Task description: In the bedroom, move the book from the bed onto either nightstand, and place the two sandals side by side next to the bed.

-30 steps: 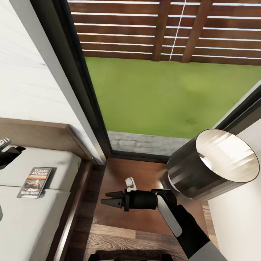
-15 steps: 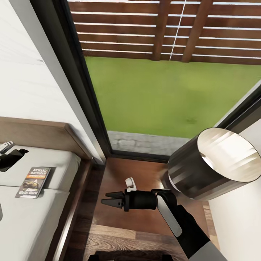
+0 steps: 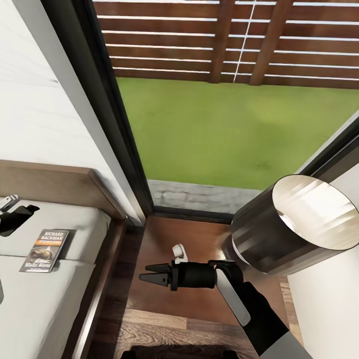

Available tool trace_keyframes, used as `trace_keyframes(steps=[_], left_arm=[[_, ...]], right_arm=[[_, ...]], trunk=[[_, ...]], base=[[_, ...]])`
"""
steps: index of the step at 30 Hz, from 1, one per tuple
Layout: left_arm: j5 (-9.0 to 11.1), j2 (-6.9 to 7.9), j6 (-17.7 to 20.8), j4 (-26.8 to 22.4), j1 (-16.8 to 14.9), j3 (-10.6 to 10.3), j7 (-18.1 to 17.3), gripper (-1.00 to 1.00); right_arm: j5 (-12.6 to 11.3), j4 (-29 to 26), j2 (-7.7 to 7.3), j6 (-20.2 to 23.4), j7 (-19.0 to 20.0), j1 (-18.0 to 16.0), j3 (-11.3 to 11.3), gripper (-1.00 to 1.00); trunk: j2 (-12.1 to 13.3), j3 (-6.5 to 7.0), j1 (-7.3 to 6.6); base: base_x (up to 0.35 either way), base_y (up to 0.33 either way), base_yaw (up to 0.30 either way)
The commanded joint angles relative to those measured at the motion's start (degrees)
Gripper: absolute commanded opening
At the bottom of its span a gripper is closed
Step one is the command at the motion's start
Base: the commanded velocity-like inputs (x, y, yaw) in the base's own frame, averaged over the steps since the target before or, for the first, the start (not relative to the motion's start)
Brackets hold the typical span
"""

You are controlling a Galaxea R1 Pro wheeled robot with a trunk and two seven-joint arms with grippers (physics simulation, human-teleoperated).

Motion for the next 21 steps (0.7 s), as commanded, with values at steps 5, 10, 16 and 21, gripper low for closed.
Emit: trace_keyframes(steps=[5,10,16,21], left_arm=[[0.65,-0.01,0.30,0.08,-0.01,0.13,0.26,1.00],[0.67,-0.01,0.30,0.15,-0.02,0.13,0.25,1.00],[0.55,0.03,0.30,1.45,0.00,0.13,0.25,1.00],[0.50,0.03,0.30,1.68,-0.01,0.13,0.25,1.00]], right_arm=[[-0.29,0.01,-0.02,0.38,-0.01,-0.03,0.00,1.00],[-0.29,0.01,0.00,0.42,0.00,-0.03,-0.01,1.00],[-0.29,0.01,0.00,0.42,0.05,-0.03,-0.01,1.00],[-0.29,0.01,-0.05,0.41,0.06,-0.03,-0.01,1.00]], trunk=[[-0.02,-0.05,0.00],[-0.02,-0.38,0.00],[-0.02,-0.89,0.00],[-0.02,-1.33,0.00]], base=[[0.000,0.000,0.000],[0.000,0.000,0.000],[0.000,0.000,0.000],[0.000,0.000,0.000]])
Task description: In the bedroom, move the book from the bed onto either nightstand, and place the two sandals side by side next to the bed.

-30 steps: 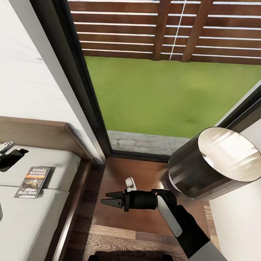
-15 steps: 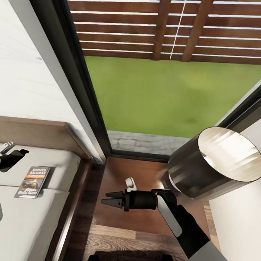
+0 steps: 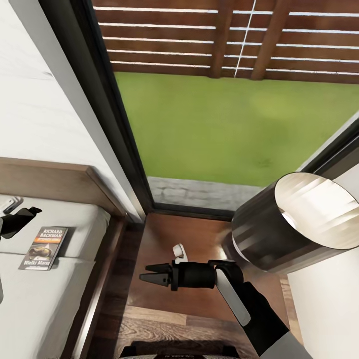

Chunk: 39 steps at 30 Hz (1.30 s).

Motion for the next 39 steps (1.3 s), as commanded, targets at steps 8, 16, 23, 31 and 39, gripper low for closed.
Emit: trace_keyframes(steps=[8,16,23,31,39], left_arm=[[0.57,0.03,0.30,-0.05,-0.01,0.22,0.28,1.00],[0.57,0.01,0.30,-0.05,-0.03,0.18,0.28,1.00],[0.57,-0.02,0.30,-0.05,-0.03,0.14,0.28,1.00],[0.57,-0.01,0.22,0.03,-0.03,0.13,0.28,1.00],[0.57,0.02,0.17,0.04,-0.02,0.13,0.28,1.00]], right_arm=[[-0.30,0.01,-0.01,0.35,-0.02,-0.03,0.02,1.00],[-0.30,0.01,0.00,0.36,-0.02,-0.03,0.02,1.00],[-0.30,0.01,-0.02,0.36,-0.02,-0.03,0.02,1.00],[-0.30,0.01,-0.02,0.36,-0.02,-0.03,0.02,1.00],[-0.30,0.01,-0.02,0.32,-0.02,-0.03,0.02,1.00]], trunk=[[-0.02,-0.75,0.00],[-0.02,-1.46,0.00],[-0.02,-2.09,0.00],[-0.02,-2.41,0.00],[-0.02,-2.43,0.00]], base=[[0.000,0.000,0.000],[0.000,0.000,0.000],[0.000,0.000,0.000],[0.000,0.000,0.000],[0.000,0.000,0.000]])
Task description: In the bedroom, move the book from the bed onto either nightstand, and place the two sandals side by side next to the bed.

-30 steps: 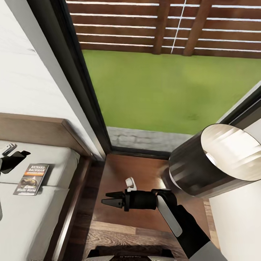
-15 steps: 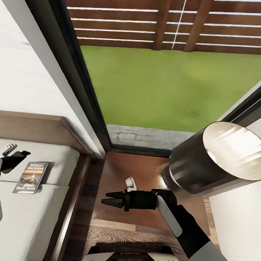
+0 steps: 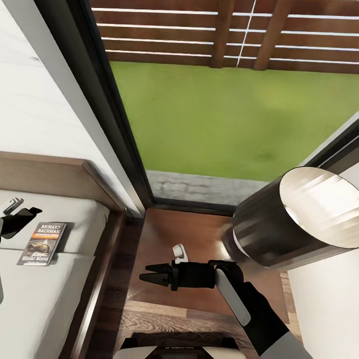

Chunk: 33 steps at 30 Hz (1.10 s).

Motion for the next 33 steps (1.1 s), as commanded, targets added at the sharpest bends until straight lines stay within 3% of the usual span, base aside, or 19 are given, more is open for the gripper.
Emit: trace_keyframes(steps=[1,28,33], left_arm=[[0.57,0.00,0.27,-0.06,-0.04,0.13,0.28,1.00],[0.63,0.12,-1.73,1.97,0.01,0.32,0.26,1.00],[0.65,0.96,-6.72,4.56,0.02,0.60,0.28,1.00]], right_arm=[[-0.29,0.01,0.00,0.36,-0.02,-0.03,0.02,1.00],[-0.29,0.01,0.01,0.33,-0.02,-0.03,0.02,1.00],[-0.29,0.01,0.00,0.35,-0.02,-0.03,0.02,1.00]], trunk=[[-0.02,-0.03,0.00],[-0.02,-0.03,0.00],[-0.02,-0.03,0.00]], base=[[0.000,0.000,0.000],[0.042,0.038,0.000],[0.000,0.000,0.000]])
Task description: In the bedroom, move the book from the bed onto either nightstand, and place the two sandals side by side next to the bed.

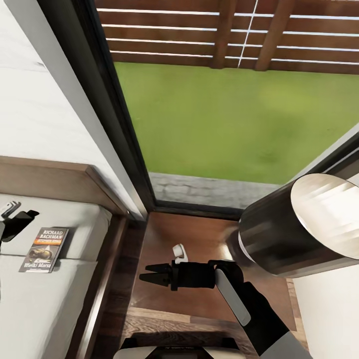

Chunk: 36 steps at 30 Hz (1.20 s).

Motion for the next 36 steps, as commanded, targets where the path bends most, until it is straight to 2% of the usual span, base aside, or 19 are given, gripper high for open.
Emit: trace_keyframes(steps=[1,6,25,36], left_arm=[[0.62,0.12,-0.08,0.07,-0.03,0.15,0.28,1.00],[0.61,0.69,-1.55,0.46,-0.03,0.33,0.29,1.00],[0.45,0.64,-3.89,0.59,-0.03,0.46,0.54,1.00],[0.45,0.64,-3.90,0.60,-0.03,0.46,0.55,1.00]], right_arm=[[-0.29,-0.01,0.00,0.34,-0.02,-0.03,0.02,1.00],[-0.29,0.00,0.00,0.33,-0.02,-0.03,0.02,1.00],[-0.29,-0.04,0.01,0.34,-0.02,-0.03,0.02,1.00],[-0.29,-0.01,0.00,0.37,-0.02,-0.03,0.02,1.00]], trunk=[[-0.02,-0.03,0.00],[-0.02,-0.03,0.00],[-0.02,-0.03,0.00],[-4.43,-2.01,2.42]], base=[[0.000,0.000,0.000],[0.000,0.000,0.000],[0.000,0.000,0.000],[0.000,0.000,0.000]])
